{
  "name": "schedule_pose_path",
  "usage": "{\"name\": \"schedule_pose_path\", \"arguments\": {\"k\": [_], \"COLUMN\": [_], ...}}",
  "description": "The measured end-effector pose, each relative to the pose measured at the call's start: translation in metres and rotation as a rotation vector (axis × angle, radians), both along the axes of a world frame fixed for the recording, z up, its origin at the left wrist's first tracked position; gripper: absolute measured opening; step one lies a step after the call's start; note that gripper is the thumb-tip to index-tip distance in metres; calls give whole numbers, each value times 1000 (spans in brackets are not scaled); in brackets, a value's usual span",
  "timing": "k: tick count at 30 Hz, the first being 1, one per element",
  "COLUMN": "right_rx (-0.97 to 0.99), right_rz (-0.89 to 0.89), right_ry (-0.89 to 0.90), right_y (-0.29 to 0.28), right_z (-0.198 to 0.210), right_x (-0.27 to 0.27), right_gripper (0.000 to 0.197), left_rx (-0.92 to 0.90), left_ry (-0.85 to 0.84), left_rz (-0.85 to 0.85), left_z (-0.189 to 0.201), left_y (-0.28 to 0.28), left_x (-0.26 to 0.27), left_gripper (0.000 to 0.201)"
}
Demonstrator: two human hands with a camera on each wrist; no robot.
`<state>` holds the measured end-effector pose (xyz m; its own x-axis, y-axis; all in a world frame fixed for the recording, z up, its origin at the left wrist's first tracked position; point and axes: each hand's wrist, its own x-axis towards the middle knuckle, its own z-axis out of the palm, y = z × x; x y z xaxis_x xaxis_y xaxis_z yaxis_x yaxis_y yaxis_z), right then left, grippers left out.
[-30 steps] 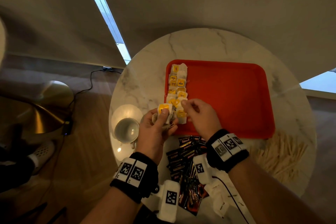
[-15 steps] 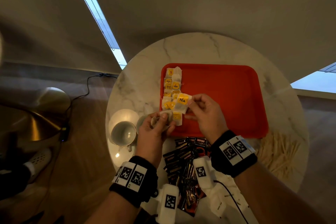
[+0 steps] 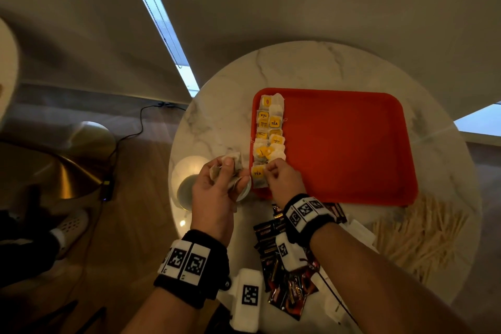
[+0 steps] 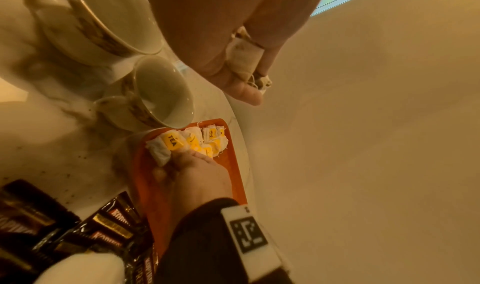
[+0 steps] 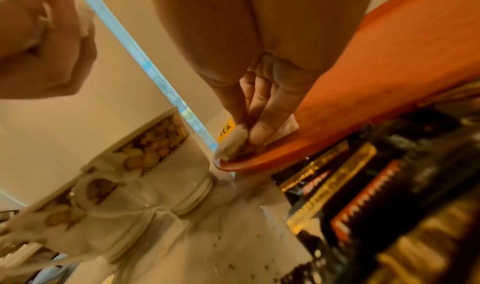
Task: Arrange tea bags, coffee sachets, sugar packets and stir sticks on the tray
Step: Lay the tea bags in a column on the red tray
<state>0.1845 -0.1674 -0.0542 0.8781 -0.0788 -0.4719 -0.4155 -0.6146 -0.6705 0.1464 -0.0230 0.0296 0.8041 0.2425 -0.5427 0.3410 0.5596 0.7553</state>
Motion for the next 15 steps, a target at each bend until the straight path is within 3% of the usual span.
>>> {"name": "schedule_pose_path", "arguments": {"k": [3,8,12,15], "right_rx": [-115,-403,-430,-397], "right_rz": [66,351,426,445], "right_ry": [30,-35,-79,-71], "right_y": [8,10,13,12], "right_z": [0,15,27,26], "right_x": [4,5,9,13], "right_gripper": [11,37,46,41], "left_rx": [-34,-57,-70,-67], "left_ry": [3,6,7,12], "left_rz": [5,21,19,21], "left_z": [-1,-1,0,-1], "left_y": [1,3,4,3], "left_x": [-2,-1,1,1], "left_gripper": [36,46,42,40]}}
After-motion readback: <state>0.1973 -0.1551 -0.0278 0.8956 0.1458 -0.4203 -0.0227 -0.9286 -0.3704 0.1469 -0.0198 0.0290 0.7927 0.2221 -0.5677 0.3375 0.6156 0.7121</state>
